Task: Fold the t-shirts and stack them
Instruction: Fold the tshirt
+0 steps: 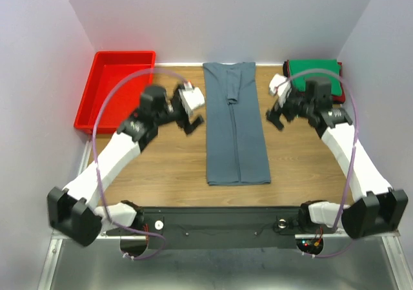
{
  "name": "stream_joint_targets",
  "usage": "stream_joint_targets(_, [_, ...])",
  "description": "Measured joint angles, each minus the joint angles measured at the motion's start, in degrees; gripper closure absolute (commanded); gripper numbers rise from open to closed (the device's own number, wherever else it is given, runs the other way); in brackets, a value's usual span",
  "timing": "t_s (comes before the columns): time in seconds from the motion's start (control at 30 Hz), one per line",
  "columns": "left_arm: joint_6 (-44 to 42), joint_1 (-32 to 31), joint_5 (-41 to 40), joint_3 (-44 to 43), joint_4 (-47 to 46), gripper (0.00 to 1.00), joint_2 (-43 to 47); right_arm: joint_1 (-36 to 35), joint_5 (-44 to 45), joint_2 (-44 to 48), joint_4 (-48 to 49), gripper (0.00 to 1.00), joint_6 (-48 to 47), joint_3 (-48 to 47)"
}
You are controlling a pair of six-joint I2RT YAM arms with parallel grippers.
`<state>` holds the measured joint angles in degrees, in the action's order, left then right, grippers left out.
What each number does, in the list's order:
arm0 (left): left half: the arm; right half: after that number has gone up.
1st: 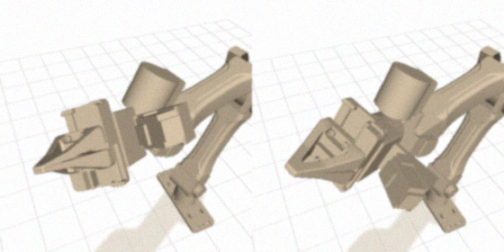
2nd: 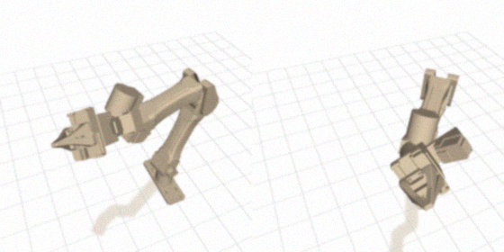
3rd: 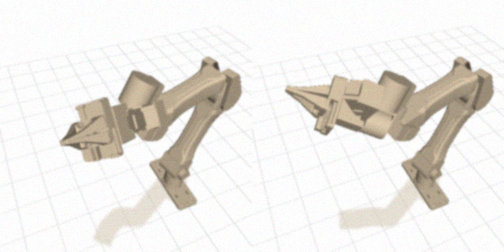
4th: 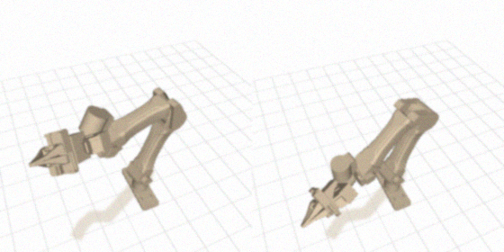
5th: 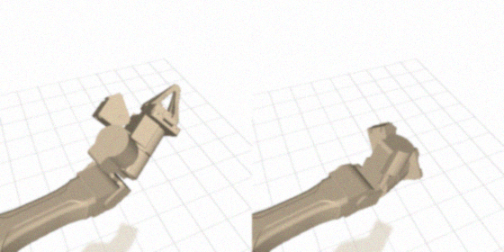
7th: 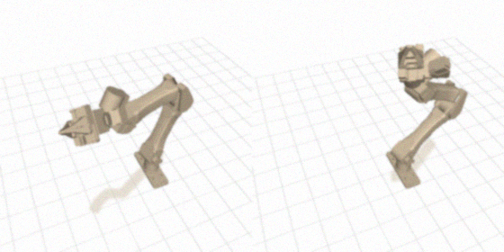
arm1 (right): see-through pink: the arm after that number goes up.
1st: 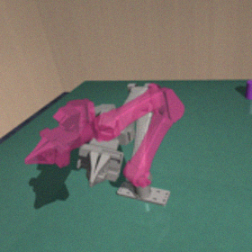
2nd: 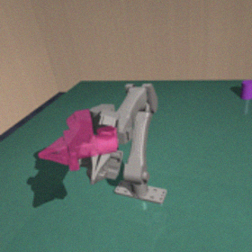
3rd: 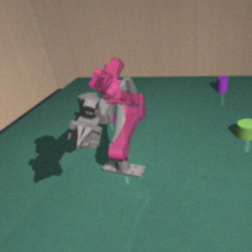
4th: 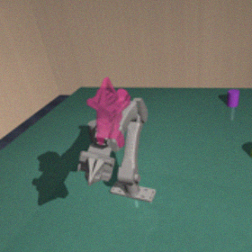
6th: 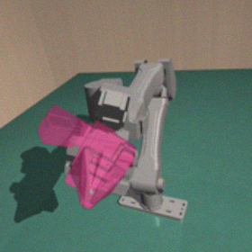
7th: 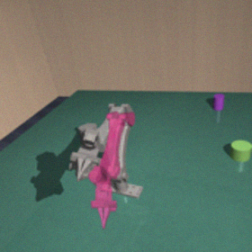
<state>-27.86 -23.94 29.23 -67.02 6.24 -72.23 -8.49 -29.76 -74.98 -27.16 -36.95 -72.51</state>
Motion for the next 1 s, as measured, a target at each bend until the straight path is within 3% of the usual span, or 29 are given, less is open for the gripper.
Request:
stream_joint_targets(0.1, [-5.8,-8.6,-1.2,12.5,2.1,0.09,8.4,-3.0,1.6,7.2,-9.9,0.0,-9.6,8.2])
stream_joint_targets(0.13, [-7.2,-11.2,-1.5,15.8,3.3,0.16,10.9,-4.5,2.1,8.5,-13.0,0.0,-12.0,9.9])
stream_joint_targets(0.27, [-10.1,-22.0,-3.2,24.0,5.3,0.28,17.2,-8.4,1.3,12.6,-22.3,0.02,-20.5,16.9])
stream_joint_targets(0.4, [-10.0,-31.3,-4.8,30.1,3.6,0.38,18.2,-12.1,1.2,19.4,-25.7,0.17,-25.7,25.6])
stream_joint_targets(0.53, [-10.0,-32.4,-6.3,34.2,1.9,0.43,18.0,-14.4,0.9,25.8,-25.2,0.23,-31.5,35.6])
stream_joint_targets(0.7, [-11.4,-34.2,-6.8,36.9,-0.9,0.43,16.6,-14.5,0.7,26.6,-21.8,0.27,-37.6,44.0])
stream_joint_targets(1.0, [-12.7,-34.9,-7.0,37.5,-6.0,0.44,11.6,-14.5,-1.0,20.8,-14.9,0.34,-42.2,45.6])
